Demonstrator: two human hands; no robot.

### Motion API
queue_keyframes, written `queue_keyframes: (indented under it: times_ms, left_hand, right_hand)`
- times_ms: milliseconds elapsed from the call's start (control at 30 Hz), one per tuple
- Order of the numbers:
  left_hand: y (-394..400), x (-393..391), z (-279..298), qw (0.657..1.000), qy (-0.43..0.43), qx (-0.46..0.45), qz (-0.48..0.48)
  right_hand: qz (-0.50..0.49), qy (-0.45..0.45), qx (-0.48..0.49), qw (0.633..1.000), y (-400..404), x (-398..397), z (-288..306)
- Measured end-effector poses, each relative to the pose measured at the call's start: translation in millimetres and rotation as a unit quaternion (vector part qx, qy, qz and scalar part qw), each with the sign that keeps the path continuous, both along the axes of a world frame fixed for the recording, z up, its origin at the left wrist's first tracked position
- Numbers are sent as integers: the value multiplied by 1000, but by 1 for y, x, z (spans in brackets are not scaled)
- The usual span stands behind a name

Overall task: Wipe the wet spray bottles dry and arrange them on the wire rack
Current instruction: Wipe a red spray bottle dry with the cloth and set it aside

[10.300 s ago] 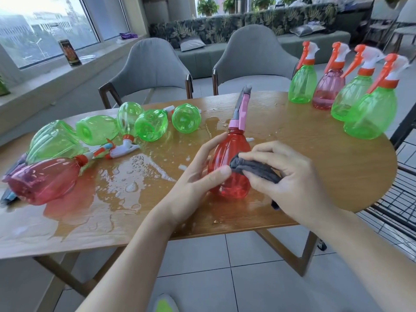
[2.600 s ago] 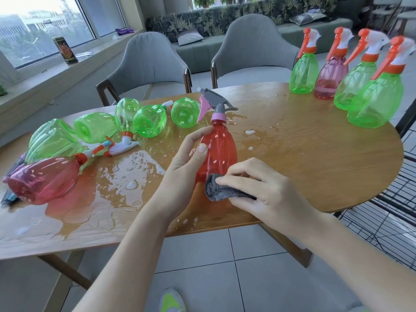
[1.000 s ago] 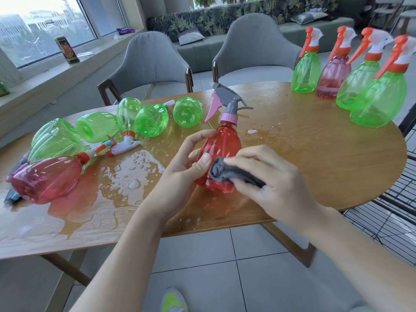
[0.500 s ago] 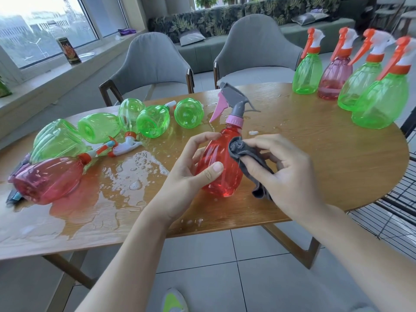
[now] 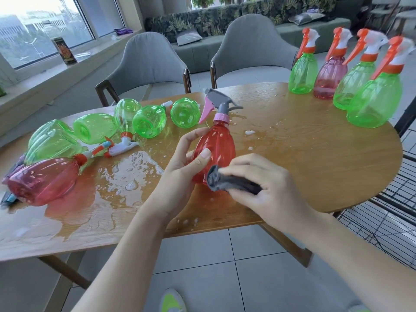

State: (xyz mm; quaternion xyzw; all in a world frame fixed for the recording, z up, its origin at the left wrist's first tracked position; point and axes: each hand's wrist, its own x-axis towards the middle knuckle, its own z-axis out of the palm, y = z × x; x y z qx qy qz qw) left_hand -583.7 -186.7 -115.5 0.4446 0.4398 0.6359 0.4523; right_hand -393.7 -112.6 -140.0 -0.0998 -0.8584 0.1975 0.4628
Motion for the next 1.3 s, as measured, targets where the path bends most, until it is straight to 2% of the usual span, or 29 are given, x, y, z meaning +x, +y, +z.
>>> queue_keyframes:
  times_ms: [167,400,567,767,933,1133,1300]
  left_hand:
    - [1,3,-2,1000,-3,-9,13]
    - [-2,0,-5,999,23,-8,25]
    - [-3,-5,-5,999,34,-7,14]
    - [-6,-7,-3,998,59,-2,-24]
    - [-8,-8,-5,996,81,3,-43]
    - [-7,-5,-5,994,105,8,-25]
    - [-10,-5,0,986,168,13,-12]
  right_hand:
    - [25,-70,93,993,-8,0,-11]
    - [5,-34,115,993,-3,1,-6]
    - [8,-9,70,997,-2,0,-1]
    - [-32,58,-47,997,13,1,21]
    - [-38,129,-170,976,25,2,32]
    - [-36,102,-178,978,19,6,22]
    - [-33,94,-161,982,21,10,23]
